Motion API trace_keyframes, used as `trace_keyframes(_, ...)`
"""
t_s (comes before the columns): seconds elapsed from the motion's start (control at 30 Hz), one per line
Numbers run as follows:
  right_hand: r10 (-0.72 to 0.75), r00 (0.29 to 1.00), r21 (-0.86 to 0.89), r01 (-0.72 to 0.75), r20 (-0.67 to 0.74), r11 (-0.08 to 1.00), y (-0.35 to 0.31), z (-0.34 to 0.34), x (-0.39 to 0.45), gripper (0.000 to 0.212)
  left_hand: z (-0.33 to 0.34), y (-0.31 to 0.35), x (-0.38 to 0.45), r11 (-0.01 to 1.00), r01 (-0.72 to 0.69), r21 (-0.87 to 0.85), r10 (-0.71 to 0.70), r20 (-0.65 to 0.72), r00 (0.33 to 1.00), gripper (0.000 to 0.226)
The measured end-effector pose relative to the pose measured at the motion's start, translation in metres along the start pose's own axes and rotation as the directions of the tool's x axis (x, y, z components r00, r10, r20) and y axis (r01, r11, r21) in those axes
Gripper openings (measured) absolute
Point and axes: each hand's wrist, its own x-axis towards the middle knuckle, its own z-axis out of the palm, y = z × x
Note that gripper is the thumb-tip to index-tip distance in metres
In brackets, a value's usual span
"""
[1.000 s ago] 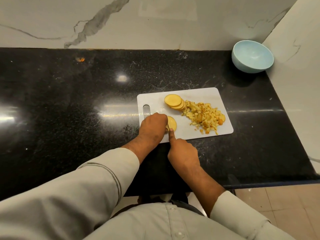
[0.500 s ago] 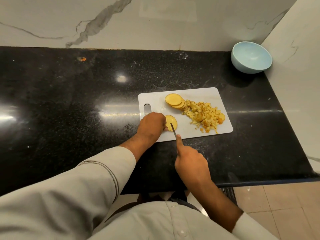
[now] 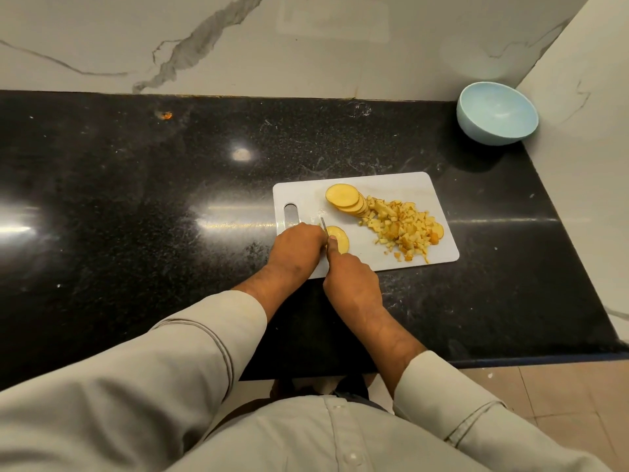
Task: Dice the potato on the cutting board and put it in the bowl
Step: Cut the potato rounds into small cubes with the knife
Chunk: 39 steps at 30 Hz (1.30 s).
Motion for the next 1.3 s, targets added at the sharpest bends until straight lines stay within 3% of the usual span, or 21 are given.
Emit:
trace_keyframes(0.33,-0.013,0.999,-0.050,0.015,0.036,0.999,0.004,0.007,-0.011,0.074,0.004,0.002,0.001,0.998,0.029,0.064,-0.028,-0.009,1.000,0.019)
trace_keyframes(0.63,-0.034,0.996,-0.087,0.041,0.084,0.995,0.027,0.024,-0.082,0.072,0.006,-0.001,0.002,1.000,0.012,0.016,-0.012,-0.021,1.000,0.015)
trace_keyframes(0.87,-0.015,1.000,0.002,0.015,-0.025,1.000,0.025,0.011,-0.077,0.066,0.009,-0.012,-0.003,0.966,0.039,-0.255,-0.055,-0.058,0.997,0.015)
trace_keyframes(0.97,0.013,0.997,0.052,-0.009,-0.081,0.999,0.022,-0.001,-0.058,0.065,0.010,-0.015,-0.001,0.952,0.001,-0.307,-0.027,-0.082,0.996,0.026)
trace_keyframes(1.0,0.038,0.995,0.079,-0.030,-0.097,0.996,0.024,-0.004,-0.053,0.064,0.008,-0.017,0.002,0.964,-0.058,-0.260,0.036,-0.087,0.996,0.031)
trace_keyframes(1.07,0.084,0.989,0.111,-0.071,-0.118,0.991,0.029,-0.010,-0.048,0.062,0.001,-0.021,0.013,0.964,-0.264,0.024,0.265,-0.070,0.962,0.040)
trace_keyframes(1.13,0.108,0.987,0.121,-0.093,-0.119,0.988,0.036,-0.013,-0.049,0.061,-0.007,-0.022,0.025,0.841,-0.449,0.301,0.460,0.040,0.887,0.051)
trace_keyframes(1.2,0.125,0.986,0.142,-0.109,-0.108,0.984,0.042,-0.015,-0.051,0.060,-0.010,-0.022,0.035,0.727,-0.539,0.426,0.535,0.142,0.833,0.060)
trace_keyframes(1.3,0.143,0.985,0.146,-0.129,-0.091,0.981,0.050,-0.014,-0.056,0.058,-0.006,-0.021,0.041,0.661,-0.556,0.504,0.553,0.174,0.815,0.073)
